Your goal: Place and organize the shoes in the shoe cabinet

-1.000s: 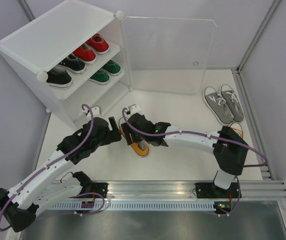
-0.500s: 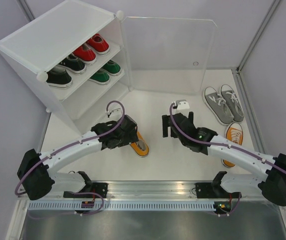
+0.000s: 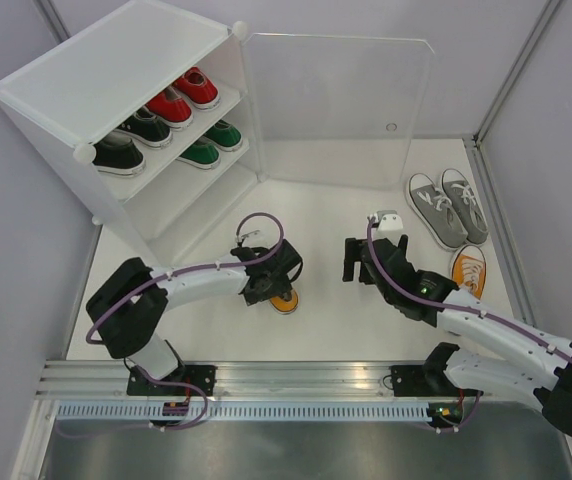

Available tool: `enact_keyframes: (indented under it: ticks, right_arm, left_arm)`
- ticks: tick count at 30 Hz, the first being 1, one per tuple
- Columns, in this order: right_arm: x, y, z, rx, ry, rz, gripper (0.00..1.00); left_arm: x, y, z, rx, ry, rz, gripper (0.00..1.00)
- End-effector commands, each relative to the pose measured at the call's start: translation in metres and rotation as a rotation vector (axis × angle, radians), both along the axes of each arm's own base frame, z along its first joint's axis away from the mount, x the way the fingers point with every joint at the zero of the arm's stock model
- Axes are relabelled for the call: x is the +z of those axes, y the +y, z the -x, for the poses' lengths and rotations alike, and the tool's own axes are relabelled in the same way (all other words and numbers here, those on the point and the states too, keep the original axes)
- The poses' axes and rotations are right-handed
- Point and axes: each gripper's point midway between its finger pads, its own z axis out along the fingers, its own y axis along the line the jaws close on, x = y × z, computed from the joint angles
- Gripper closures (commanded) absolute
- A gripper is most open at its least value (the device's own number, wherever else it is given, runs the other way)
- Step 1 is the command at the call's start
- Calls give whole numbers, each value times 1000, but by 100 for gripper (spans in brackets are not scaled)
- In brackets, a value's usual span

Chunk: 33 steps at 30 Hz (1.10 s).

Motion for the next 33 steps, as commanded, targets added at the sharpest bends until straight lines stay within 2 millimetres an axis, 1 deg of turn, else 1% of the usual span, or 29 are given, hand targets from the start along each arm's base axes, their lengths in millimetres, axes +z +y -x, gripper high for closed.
enact_keyframes:
  ticks: [1,2,3,4,5,7,10,14,15,16,17,18,19,20,21,22,23,24,25,26,27,28,30,31,33]
  right_arm:
    - [2,2,-3,12,-23,-16,7]
    - [2,1,-3,12,-26,-16,7]
    - [5,1,-4,12,-36,-24,7]
    - [3,0,-4,13,-34,-23,7]
    - [4,1,-4,16,-37,-23,7]
    - [3,1,-4,22,-38,-29,7]
    - [1,2,-4,29,-32,-34,7]
    - [-2,3,-3,36,-27,-38,7]
    - [-2,4,-4,38,-29,-44,7]
    - [-3,4,-3,41,-26,-40,7]
    - [-2,5,-3,45,-27,-44,7]
    - [-2,5,-3,46,-27,-46,7]
    - [-2,5,-3,49,-28,-45,7]
    - [-2,5,-3,51,-27,-45,7]
    - [-1,6,-4,52,-30,-48,7]
    - [-1,6,-4,50,-31,-49,7]
    - [-1,6,-3,53,-33,-49,7]
    - [-1,6,-3,55,-31,-51,7]
    - [0,6,-3,59,-33,-53,7]
    - [-1,6,-2,58,-32,-53,7]
    - [0,7,-2,61,-33,-59,7]
    - [0,7,-2,62,-34,-58,7]
    - [3,8,-2,66,-39,-66,7]
    - [3,8,-1,70,-38,-69,7]
    - [5,8,-1,74,-42,-76,8]
  left_arm:
    - [3,-27,-1,37,-18,86,28]
    - [-3,-27,7,45,0,88,29]
    - [-5,-27,10,52,9,95,31]
    - [-8,-28,15,67,28,106,32]
    - [-13,-26,24,65,44,97,34]
    - [-17,-25,31,82,61,98,38]
    - [-22,-12,41,116,84,80,46]
    - [-16,4,44,158,71,45,69]
    - [-12,10,43,168,57,28,81]
    - [-5,12,43,169,44,27,85]
    - [3,10,39,170,26,34,93]
    - [9,20,39,171,15,-3,96]
    - [19,22,37,178,-5,-1,98]
    - [33,19,31,184,-29,7,98]
    - [43,24,26,192,-63,-15,98]
    - [53,35,28,209,-67,-48,98]
    - [71,33,22,221,-96,-40,98]
    - [82,39,16,240,-134,-61,98]
    - [90,54,19,266,-132,-109,98]
    - [108,53,13,286,-163,-94,98]
    - [118,60,9,306,-201,-113,98]
    - [132,70,9,332,-212,-135,98]
    - [145,86,7,380,-247,-176,98]
    - [152,93,2,428,-256,-167,98]
    - [160,105,-3,457,-267,-176,98]
